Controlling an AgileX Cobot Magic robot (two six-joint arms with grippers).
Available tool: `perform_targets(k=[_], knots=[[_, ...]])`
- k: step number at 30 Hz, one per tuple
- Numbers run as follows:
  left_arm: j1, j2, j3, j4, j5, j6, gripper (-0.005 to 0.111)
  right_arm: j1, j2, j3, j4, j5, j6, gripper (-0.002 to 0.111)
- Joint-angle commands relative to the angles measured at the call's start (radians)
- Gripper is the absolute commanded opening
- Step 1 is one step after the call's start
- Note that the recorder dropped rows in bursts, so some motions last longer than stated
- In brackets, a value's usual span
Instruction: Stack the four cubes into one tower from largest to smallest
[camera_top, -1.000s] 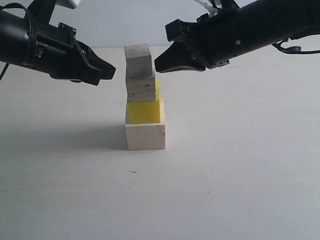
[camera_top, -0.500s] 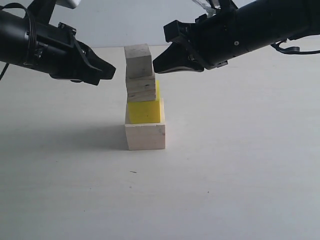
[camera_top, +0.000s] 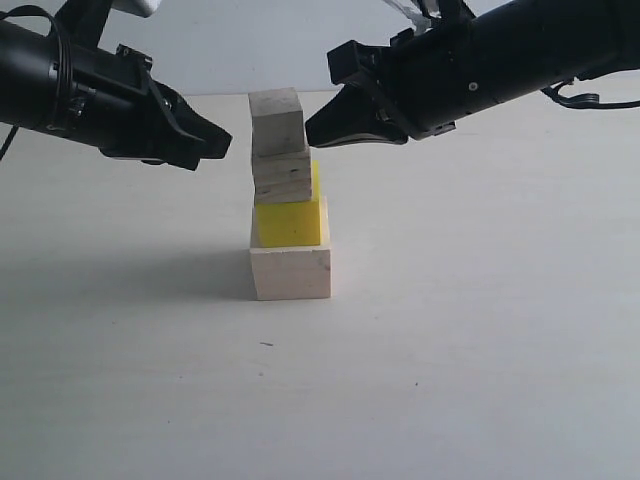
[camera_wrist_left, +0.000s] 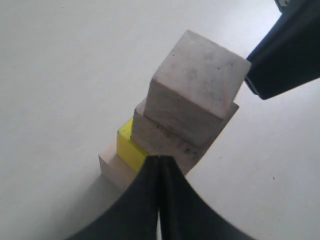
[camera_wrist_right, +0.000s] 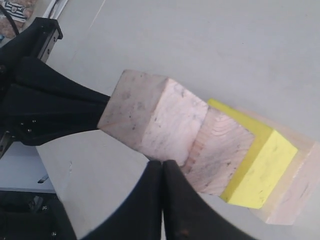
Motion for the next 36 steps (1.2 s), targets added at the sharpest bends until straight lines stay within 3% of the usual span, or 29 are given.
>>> perform_targets(k=[1, 36], knots=[[0.002, -0.008, 0.001, -0.014, -0.009, -0.001, 0.000, 0.015, -0.007, -0.009, -0.002, 0.012, -0.010, 0.000], [0.002, -0.008, 0.001, -0.018, -0.009, -0.001, 0.000, 0.019, -0.005, -0.009, -0.052, -0.093, 0.014, 0.000]])
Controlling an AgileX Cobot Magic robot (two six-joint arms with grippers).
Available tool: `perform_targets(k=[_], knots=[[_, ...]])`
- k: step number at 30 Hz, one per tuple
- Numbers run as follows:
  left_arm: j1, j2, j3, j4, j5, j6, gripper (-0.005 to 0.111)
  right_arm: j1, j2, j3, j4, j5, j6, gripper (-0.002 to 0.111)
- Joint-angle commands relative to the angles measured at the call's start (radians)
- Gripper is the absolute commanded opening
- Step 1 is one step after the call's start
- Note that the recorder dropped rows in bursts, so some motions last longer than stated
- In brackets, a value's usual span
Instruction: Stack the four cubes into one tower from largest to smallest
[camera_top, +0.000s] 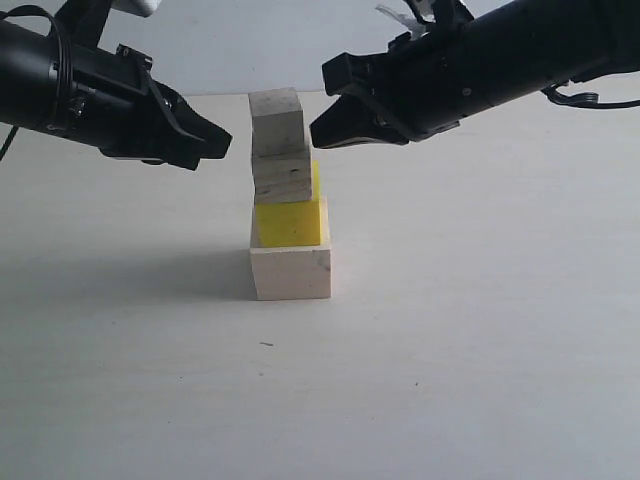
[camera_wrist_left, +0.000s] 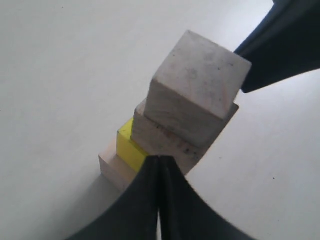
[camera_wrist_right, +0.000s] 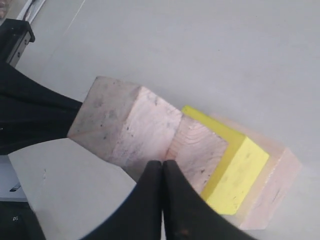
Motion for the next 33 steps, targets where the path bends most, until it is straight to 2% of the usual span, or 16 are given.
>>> perform_targets(k=[1, 19, 33], knots=[[0.002, -0.008, 0.001, -0.016, -0.007, -0.001, 0.000, 0.000, -0.005, -0.009, -0.003, -0.012, -0.002, 0.000], [0.002, -0.008, 0.001, -0.018, -0.007, -0.001, 0.000, 0.000, 0.016, -0.009, 0.079, 0.042, -0.069, 0.000], [0.002, -0.008, 0.001, -0.018, -0.007, -0.001, 0.000, 0.000, 0.016, -0.009, 0.060, 0.044, -0.060, 0.000]])
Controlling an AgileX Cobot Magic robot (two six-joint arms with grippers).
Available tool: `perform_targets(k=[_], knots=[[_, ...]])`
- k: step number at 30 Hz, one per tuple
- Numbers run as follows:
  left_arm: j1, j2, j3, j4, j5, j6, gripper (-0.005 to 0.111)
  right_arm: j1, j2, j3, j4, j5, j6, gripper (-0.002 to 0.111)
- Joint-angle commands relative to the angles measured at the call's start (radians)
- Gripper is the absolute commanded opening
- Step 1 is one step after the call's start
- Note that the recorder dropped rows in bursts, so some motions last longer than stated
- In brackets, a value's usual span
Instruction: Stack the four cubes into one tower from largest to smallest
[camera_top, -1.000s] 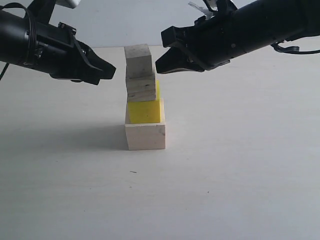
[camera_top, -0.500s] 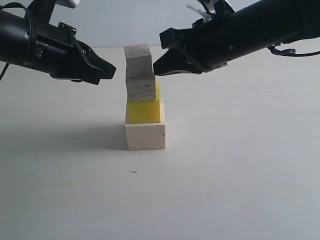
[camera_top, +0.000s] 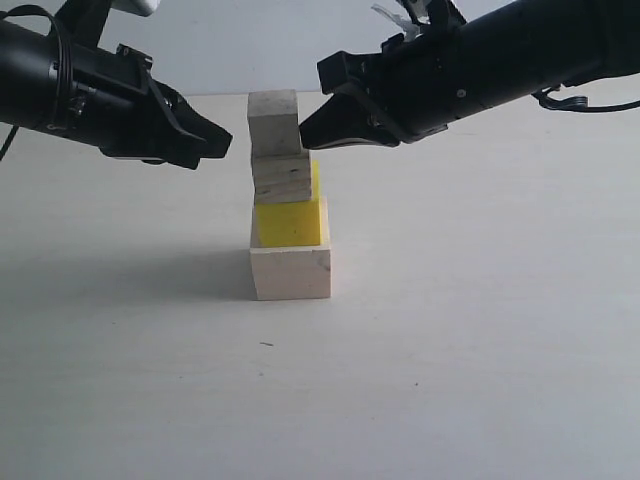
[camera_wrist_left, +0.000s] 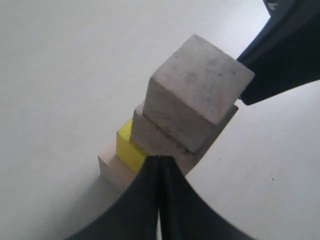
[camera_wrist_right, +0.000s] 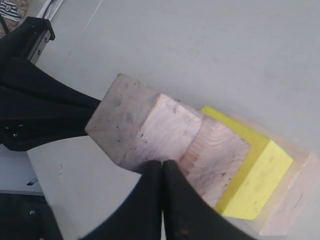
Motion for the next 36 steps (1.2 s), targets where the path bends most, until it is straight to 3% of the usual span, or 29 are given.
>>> perform_targets(k=[1, 7, 10, 13, 18, 24, 36], knots=[[0.002, -0.008, 0.001, -0.016, -0.007, -0.001, 0.000, 0.000, 0.001, -0.009, -0.006, 0.003, 0.004, 0.000], [0.002, -0.025, 0.001, 0.025, -0.011, -0.012, 0.000, 0.000, -0.038, -0.009, -0.132, -0.056, 0.071, 0.000], [0.004, -0.106, 0.007, 0.176, -0.037, -0.136, 0.000, 0.000, -0.125, -0.009, -0.348, -0.154, 0.189, 0.000], [0.004, -0.233, 0.051, 0.302, -0.105, -0.276, 0.000, 0.000, -0.247, 0.017, -0.415, -0.208, 0.198, 0.000], [0.004, -0.574, 0.205, 0.292, -0.198, -0.368, 0.000, 0.000, -0.627, 0.238, -0.423, -0.433, 0.196, 0.000], [0.004, -0.921, 0.328, 0.192, -0.216, -0.379, 0.000, 0.000, -1.024, 0.416, -0.408, -0.442, 0.196, 0.000], [0.004, -1.238, 0.364, 0.192, -0.186, -0.379, 0.000, 0.000, -1.412, 0.434, -0.411, -0.364, 0.200, 0.000]])
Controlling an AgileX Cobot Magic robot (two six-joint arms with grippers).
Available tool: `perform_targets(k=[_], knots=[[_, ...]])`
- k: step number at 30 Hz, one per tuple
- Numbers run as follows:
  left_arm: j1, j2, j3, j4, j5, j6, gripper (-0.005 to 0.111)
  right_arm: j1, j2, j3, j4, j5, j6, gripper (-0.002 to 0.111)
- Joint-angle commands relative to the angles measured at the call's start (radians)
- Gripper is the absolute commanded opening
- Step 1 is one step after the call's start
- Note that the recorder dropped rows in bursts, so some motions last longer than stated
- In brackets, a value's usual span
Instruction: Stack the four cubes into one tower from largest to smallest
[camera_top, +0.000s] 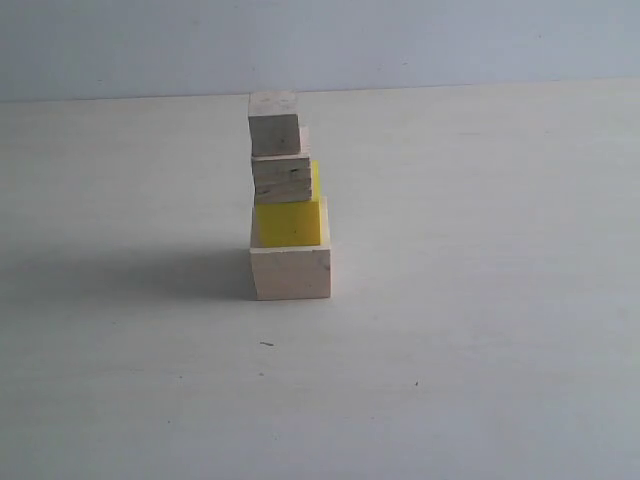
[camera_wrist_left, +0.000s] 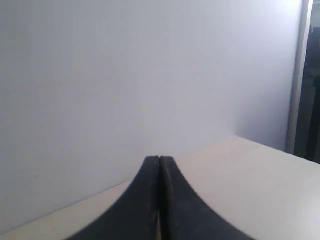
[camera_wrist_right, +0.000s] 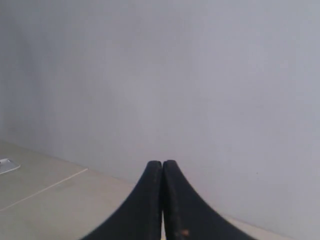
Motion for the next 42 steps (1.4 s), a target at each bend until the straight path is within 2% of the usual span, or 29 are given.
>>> perform_targets(k=[1, 10, 19, 23, 27, 32, 36, 42], knots=[[0.001, -0.074, 0.005, -0.010, 0.007, -0.010, 0.000, 0.000, -0.106, 0.008, 0.001, 0.071, 0.007, 0.000], [0.001, -0.124, 0.005, -0.010, 0.007, -0.008, 0.000, 0.000, -0.245, 0.008, 0.001, 0.101, 0.007, 0.000], [0.013, -0.137, 0.005, -0.010, 0.009, -0.006, 0.000, 0.000, -0.260, 0.008, 0.001, 0.101, 0.005, 0.000], [0.146, -0.198, 0.005, -0.010, 0.014, -0.006, 0.000, 0.000, -0.260, 0.008, 0.001, 0.099, 0.005, 0.000], [0.332, -0.275, 0.005, -0.006, 0.014, -0.002, 0.000, 0.000, -0.260, 0.008, 0.001, 0.099, 0.005, 0.000], [0.499, -0.339, 0.005, 0.024, 0.014, 0.036, 0.000, 0.000, -0.260, 0.008, 0.001, 0.099, 0.005, 0.000], [0.556, -0.339, 0.005, 0.024, 0.014, 0.034, 0.000, 0.000, -0.260, 0.008, 0.001, 0.099, 0.005, 0.000], [0.551, -0.339, 0.097, 0.048, 0.014, 0.034, 0.000, 0.000, -0.260, 0.008, 0.001, 0.099, 0.005, 0.000]])
